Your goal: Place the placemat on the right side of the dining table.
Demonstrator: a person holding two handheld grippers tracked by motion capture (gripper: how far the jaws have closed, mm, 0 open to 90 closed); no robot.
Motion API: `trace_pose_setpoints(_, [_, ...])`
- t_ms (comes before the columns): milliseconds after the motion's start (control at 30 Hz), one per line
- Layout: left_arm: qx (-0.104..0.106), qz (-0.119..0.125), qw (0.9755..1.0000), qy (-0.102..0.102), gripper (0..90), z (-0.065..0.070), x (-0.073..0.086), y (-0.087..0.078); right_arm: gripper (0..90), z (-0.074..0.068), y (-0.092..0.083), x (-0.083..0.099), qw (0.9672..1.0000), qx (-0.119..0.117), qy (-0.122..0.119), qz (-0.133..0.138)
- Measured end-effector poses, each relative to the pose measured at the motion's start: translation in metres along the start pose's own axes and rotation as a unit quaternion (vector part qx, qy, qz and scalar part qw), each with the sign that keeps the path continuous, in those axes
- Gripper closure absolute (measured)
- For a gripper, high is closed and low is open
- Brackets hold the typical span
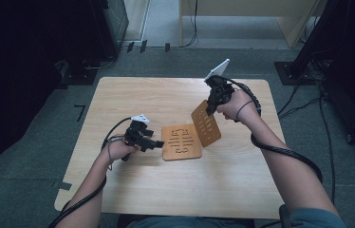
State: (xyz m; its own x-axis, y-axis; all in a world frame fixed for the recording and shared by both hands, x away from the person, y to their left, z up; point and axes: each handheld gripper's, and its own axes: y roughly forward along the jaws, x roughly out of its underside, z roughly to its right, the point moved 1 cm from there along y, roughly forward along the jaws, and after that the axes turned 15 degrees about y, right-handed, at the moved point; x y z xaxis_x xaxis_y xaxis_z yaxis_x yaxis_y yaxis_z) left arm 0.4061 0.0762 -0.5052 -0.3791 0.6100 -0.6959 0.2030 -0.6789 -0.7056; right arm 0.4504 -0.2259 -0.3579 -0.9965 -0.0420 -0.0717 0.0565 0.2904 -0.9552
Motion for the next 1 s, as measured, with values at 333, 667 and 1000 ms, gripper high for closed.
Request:
trace_pose_setpoints(333, [0.000,-0.002,1.0000,0.001,14.6,0.001,0.000,0.001,87.6,0.014,-0.004,0.000,0.9999,0.004,0.012,0.004])
trace_pose_setpoints(667, [0.001,-0.003,1.0000,0.003,14.5,0.002,0.000,0.001,87.6,0.031,-0.010,-0.005,0.9993,0.004,0.036,0.008])
trace_pose_setpoints(1000, [0.001,-0.003,1.0000,0.003,14.5,0.002,0.000,0.001,87.5,0.049,-0.017,-0.007,0.9981,0.008,0.059,0.014])
